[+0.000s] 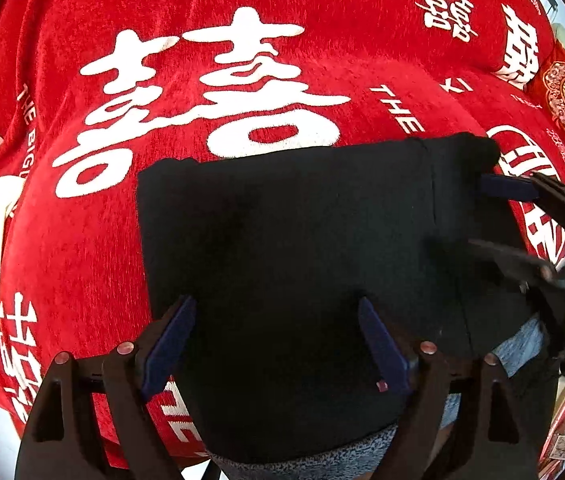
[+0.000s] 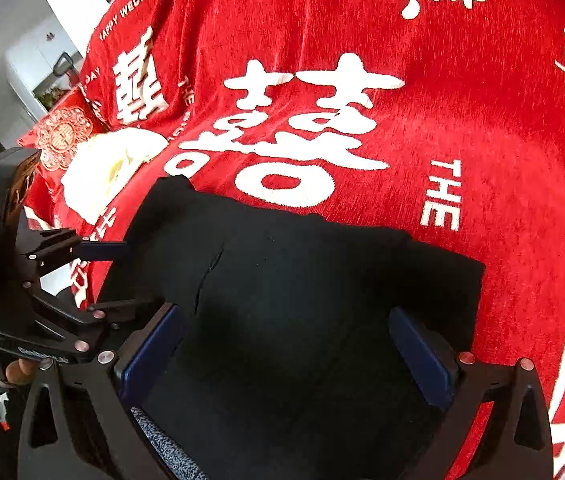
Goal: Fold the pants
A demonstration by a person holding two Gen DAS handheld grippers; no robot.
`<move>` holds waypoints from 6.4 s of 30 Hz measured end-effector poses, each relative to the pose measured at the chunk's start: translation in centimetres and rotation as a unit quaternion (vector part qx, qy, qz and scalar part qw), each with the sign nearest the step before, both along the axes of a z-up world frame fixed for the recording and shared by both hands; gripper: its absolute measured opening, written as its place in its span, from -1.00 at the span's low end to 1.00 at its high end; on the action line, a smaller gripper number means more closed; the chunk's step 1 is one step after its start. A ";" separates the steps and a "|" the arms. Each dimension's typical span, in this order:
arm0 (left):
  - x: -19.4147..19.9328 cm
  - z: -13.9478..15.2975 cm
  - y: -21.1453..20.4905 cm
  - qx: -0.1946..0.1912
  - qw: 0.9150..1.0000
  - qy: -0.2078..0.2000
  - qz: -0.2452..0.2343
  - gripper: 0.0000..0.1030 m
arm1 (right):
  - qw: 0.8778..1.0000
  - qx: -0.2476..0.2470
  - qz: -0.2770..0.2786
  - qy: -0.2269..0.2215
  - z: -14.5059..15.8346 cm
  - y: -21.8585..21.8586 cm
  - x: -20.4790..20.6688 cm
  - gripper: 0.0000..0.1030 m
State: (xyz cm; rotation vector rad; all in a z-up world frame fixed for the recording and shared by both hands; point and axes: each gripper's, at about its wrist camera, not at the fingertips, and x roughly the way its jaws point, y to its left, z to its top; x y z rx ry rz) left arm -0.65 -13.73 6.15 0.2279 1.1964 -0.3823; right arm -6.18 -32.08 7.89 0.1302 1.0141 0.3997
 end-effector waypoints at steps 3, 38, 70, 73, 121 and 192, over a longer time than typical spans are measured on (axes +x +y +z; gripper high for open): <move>-0.9 1.3 0.5 -0.006 1.000 -0.010 0.005 0.67 | 0.998 -0.066 0.001 -0.016 1.4 1.5 -2.4 1.00; -2.8 0.0 2.6 -0.010 0.999 -0.016 0.039 1.00 | 0.991 -0.104 -0.087 -0.003 1.0 0.3 -10.4 1.00; -5.1 -0.5 5.2 -0.018 0.999 -0.012 0.028 1.00 | 0.995 -0.089 -0.032 -0.009 1.6 2.6 -0.7 1.00; -4.8 0.3 6.3 -0.046 0.999 -0.010 0.023 1.00 | 0.994 -0.096 -0.032 -0.036 2.7 1.9 -5.0 1.00; -1.1 -2.6 3.0 -0.085 0.996 -0.003 0.037 1.00 | 0.993 0.063 -0.086 0.047 -4.3 -2.0 -5.6 1.00; 15.8 -2.1 -3.9 -0.086 0.995 0.027 0.052 0.53 | 0.977 0.083 -0.146 0.128 -2.8 -10.8 11.2 0.77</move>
